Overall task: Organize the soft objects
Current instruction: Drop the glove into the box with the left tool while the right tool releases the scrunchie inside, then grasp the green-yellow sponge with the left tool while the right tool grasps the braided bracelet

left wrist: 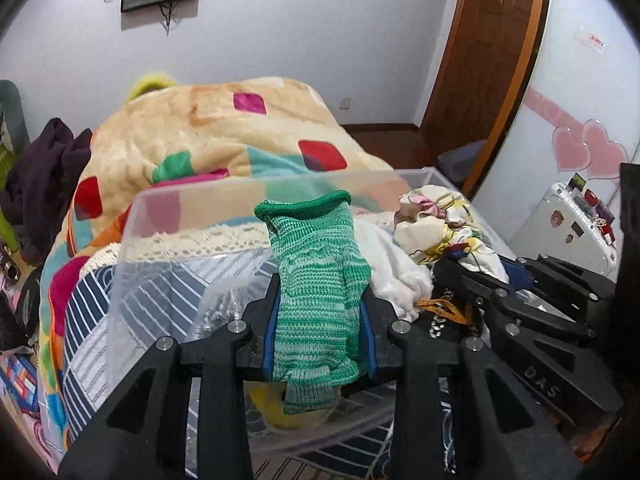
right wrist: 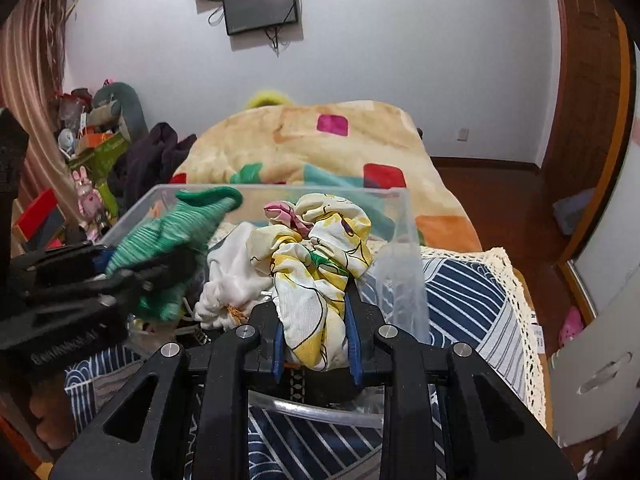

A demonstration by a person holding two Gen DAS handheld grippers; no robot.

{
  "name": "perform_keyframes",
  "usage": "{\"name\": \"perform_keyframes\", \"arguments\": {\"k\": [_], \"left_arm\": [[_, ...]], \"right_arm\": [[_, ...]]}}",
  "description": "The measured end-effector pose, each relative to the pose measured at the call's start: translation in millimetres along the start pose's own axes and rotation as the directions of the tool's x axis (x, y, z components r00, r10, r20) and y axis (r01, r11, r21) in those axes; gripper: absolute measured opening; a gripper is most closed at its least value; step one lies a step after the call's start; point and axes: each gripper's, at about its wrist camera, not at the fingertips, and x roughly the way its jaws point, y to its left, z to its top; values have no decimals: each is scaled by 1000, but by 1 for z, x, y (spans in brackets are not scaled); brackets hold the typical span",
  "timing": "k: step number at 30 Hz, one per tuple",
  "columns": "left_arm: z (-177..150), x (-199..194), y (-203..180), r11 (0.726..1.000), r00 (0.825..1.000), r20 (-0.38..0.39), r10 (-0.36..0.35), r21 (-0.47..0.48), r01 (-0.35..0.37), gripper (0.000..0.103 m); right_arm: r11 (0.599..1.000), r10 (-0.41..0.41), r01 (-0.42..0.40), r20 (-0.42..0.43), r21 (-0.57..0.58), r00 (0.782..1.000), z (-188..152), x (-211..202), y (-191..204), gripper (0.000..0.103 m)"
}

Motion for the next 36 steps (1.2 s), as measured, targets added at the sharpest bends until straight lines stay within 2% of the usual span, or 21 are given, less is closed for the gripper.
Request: {"name": "perform_keyframes", "arguments": {"k": [5,9,12,15,20,22,26,28,31,36], "left_arm": [[-1,5,1,999,999,-14,32,4,-32,36],[-4,-2,-3,999,999,7,32,29,-33,42],[-6,-10,-5,999,999,29,35,40,-36,45],[-6,-23,-7,998,998,60,30,46,-33,47],[-6,-55,-10,993,984,161,78,73,-91,48],[-7,-69,-10,993,978,193,76,73,-91,56],[-12,-92,-9,994,970,233,71,70,-90,64],[-16,-100,-7,994,970,233,68,66,-86,72],[-28,-109,-2,996,974,219,61,50,-74,80],[-51,-109,11,999,988,147,46,8,-48,81]], "right_arm": [[1000,-5,5,-11,-23,1000,2,2,2,25],[999,-12,12,-19,-41,1000,2,4,2,25],[999,-14,13,-30,-43,999,3,3,4,37],[999,47,-47,-5,-20,999,2,-9,2,63],[999,15,-12,67,-49,998,5,-31,10,75],[998,14,-8,100,-63,995,6,-43,13,82],[996,18,-5,159,-84,987,6,-65,20,83],[996,30,-13,177,-92,984,6,-73,23,86],[994,41,-21,189,-108,981,1,-80,25,88],[990,53,-32,155,-137,987,-17,-81,29,90]]}}
